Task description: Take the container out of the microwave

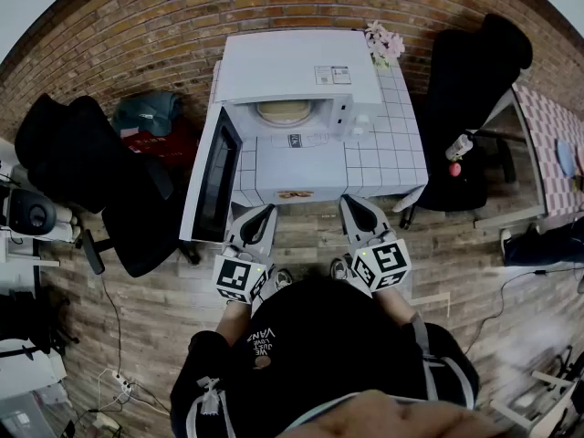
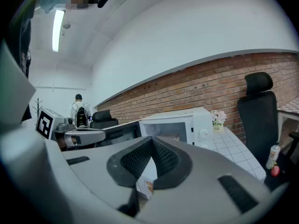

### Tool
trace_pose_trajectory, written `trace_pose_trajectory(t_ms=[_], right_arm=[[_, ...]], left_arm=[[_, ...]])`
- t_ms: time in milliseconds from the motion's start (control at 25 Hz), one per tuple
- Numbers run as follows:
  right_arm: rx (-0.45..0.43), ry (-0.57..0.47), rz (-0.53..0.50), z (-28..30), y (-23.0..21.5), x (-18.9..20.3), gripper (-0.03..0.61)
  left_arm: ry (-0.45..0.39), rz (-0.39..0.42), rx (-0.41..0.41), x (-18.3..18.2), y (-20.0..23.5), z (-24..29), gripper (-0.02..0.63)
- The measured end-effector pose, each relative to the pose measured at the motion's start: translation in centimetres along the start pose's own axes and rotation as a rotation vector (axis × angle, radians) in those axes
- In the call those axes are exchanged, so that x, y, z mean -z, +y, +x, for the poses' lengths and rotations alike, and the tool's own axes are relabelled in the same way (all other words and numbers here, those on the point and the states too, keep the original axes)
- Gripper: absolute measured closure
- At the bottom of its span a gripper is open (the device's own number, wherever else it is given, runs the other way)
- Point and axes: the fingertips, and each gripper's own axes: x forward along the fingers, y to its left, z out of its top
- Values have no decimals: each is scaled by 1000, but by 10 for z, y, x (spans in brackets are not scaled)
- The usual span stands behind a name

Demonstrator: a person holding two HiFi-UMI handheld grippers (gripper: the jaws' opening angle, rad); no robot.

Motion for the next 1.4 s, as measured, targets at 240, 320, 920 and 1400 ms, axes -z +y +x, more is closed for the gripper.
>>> trace_pose_trajectory(t_ms=[240,320,920,1400], right_arm=[[-27,-16,18,6,-8,0,574],[-41,-9,22,7,-13,1,574],[-176,22,-9,5,-60,6,574],[-139,33,-24,42,-67,12,574]], left_arm=[[-4,-10,-21,0,1,9,604],[-5,-12,-37,0,0,13,604],[-44,-52,-223,3,-30,40,604],[-15,-75,-214,11,4,62,604]])
